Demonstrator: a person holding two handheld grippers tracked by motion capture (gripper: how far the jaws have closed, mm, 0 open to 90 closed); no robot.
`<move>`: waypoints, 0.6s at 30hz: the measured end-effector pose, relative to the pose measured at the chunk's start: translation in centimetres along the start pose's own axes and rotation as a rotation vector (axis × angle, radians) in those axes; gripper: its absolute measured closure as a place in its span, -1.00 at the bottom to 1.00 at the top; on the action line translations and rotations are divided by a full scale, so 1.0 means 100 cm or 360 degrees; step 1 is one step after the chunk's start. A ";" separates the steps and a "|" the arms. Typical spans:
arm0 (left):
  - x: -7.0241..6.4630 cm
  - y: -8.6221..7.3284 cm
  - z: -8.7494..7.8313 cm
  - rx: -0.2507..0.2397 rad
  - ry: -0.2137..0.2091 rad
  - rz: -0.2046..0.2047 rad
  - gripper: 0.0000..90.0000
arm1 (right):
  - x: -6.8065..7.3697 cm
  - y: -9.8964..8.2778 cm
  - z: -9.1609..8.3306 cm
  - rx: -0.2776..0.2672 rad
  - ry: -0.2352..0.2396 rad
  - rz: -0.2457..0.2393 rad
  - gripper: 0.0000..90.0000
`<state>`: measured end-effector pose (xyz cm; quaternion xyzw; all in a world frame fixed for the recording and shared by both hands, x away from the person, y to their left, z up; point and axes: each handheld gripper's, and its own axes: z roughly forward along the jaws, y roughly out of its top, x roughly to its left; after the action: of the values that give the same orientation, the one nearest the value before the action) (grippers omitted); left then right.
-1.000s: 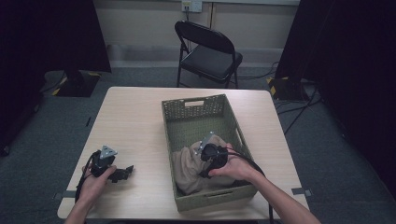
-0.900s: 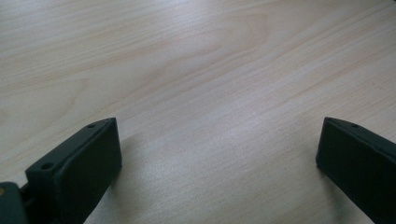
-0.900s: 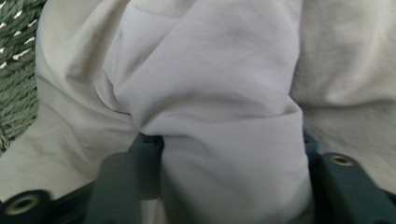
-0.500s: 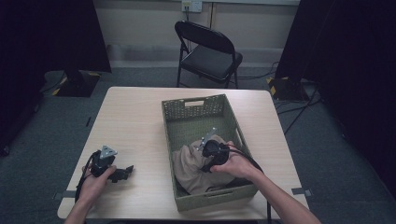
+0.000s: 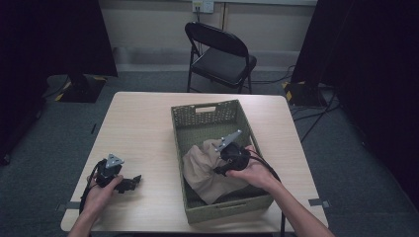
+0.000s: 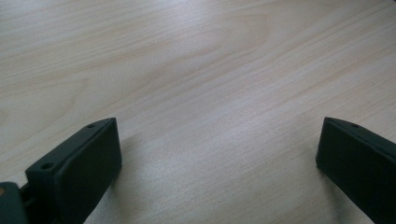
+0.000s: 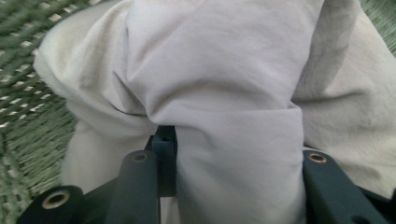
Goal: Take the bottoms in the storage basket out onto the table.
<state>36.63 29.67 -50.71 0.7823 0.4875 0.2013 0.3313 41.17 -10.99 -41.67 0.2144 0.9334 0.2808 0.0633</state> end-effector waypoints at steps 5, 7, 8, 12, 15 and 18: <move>0.000 0.000 0.000 0.0000 0.0000 0.0000 -1.00 | 0.003 0.002 -0.012 -0.0085 -0.0028 0.0009 0.28; 0.000 0.000 0.000 -0.0001 0.0000 -0.0001 -1.00 | 0.003 0.002 -0.017 -0.0097 -0.0045 0.0002 0.28; 0.000 0.000 0.000 -0.0001 0.0000 -0.0001 -1.00 | 0.004 0.002 -0.021 -0.0104 -0.0065 -0.0005 0.28; 0.000 0.000 0.000 -0.0001 -0.0001 0.0000 -1.00 | 0.001 0.001 -0.032 -0.0170 -0.0071 0.0038 0.28; 0.000 0.000 0.000 0.0000 -0.0005 0.0005 -1.00 | -0.002 -0.001 -0.032 -0.0203 -0.0066 0.0077 0.28; 0.000 0.000 0.000 0.0001 -0.0006 0.0006 -1.00 | -0.004 -0.002 -0.033 -0.0219 -0.0079 0.0090 0.28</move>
<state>36.64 29.71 -50.71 0.7836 0.4856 0.2005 0.3316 40.67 -12.92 -38.99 0.2428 0.9035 0.3407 0.0931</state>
